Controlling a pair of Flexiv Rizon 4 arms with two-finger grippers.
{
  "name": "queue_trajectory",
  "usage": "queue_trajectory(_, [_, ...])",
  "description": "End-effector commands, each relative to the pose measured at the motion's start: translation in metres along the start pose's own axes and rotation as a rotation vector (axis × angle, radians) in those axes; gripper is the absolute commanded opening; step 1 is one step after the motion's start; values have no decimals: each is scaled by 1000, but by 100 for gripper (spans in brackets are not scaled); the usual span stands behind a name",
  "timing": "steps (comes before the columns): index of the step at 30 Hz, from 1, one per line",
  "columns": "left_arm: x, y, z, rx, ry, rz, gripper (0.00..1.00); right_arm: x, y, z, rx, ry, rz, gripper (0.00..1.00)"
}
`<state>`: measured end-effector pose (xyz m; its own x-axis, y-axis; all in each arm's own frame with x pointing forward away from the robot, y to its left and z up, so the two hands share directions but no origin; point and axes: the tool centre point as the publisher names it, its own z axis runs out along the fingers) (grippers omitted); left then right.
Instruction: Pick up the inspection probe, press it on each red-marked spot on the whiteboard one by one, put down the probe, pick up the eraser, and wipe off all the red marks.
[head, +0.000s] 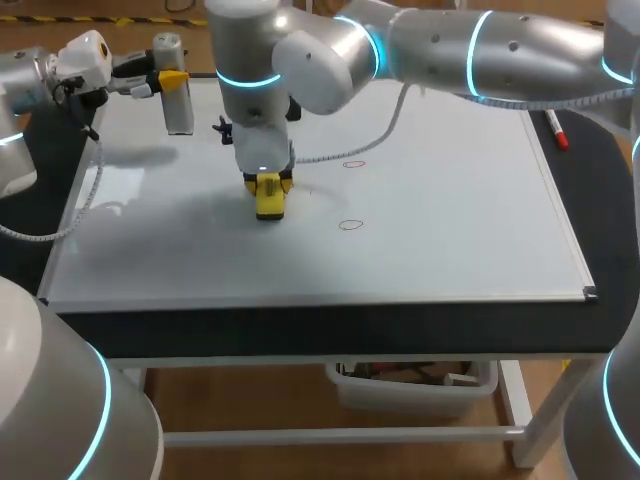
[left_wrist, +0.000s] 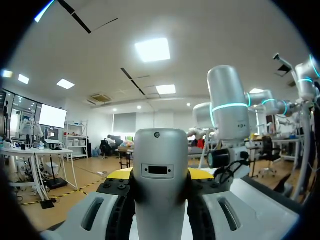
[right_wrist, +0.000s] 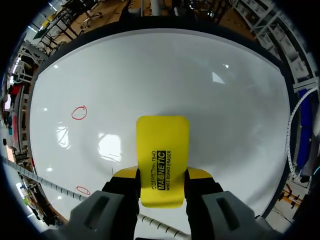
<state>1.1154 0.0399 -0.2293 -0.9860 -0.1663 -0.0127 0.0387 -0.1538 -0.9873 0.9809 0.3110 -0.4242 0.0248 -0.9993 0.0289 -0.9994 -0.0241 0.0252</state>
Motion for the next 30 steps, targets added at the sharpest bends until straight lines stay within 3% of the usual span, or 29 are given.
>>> queue_trajectory(1, [3, -2, 1, -3, -7, 2, 0, -2, -7, 5, -12, 10, -3, 0])
queue_trajectory(30, [3, -2, 1, -3, -7, 2, 0, 51, -14, 22, -55, 24, 133, 0])
